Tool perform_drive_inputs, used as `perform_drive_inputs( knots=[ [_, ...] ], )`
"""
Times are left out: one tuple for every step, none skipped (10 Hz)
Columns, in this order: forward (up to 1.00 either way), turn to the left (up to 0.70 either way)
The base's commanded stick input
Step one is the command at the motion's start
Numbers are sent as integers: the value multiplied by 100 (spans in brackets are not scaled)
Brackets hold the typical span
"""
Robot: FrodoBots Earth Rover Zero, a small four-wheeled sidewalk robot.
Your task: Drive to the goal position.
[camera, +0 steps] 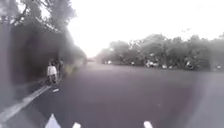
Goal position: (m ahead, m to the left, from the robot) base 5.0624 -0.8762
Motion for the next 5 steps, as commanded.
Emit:
perform_drive_inputs(
  knots=[
    [70, -23],
    [70, -27],
    [70, -32],
    [70, 0],
    [70, 0]
  ],
)
